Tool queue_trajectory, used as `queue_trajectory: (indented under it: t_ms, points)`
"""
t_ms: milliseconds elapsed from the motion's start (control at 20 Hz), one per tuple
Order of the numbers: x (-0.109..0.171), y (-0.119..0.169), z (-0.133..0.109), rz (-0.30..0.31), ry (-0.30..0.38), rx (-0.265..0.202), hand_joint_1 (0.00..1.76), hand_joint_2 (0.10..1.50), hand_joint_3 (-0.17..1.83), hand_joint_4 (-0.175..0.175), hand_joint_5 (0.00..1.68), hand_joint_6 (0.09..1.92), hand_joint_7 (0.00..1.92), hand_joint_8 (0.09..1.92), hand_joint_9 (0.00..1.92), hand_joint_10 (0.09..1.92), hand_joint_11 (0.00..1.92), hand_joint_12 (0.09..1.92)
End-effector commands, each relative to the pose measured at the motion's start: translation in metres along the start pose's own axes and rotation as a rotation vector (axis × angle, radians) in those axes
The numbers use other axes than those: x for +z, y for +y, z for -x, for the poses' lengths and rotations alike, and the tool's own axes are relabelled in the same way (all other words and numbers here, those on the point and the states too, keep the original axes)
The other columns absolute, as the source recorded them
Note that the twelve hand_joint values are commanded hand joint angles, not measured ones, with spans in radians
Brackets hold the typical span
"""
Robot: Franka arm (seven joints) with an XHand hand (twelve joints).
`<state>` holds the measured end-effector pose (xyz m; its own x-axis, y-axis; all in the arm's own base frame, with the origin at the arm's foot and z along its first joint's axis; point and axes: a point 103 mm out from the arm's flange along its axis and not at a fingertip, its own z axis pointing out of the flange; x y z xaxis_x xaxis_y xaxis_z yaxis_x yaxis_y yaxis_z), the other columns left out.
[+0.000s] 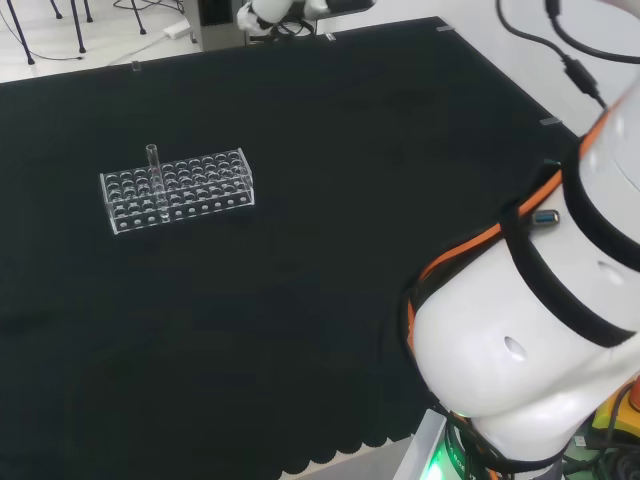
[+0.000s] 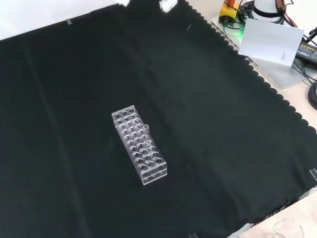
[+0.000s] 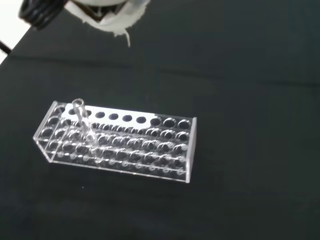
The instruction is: Pick up the test tube.
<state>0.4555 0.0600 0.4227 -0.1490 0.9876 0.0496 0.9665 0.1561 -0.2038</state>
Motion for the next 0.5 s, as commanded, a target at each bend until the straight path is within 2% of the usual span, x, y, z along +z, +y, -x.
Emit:
queue_trajectory:
  t_ms: [50, 500]
  points:
    - [0.03, 0.053, -0.031, -0.115, 0.001, -0.09, 0.87, 0.64, 0.73, -0.057, 0.26, 0.11, 0.17, 0.88, 0.19, 0.99, 0.0, 1.52]
    - [0.078, 0.097, -0.047, -0.239, 0.024, -0.103, 0.87, 0.64, 0.72, -0.061, 0.29, 0.12, 0.22, 0.88, 0.21, 0.99, 0.0, 1.53]
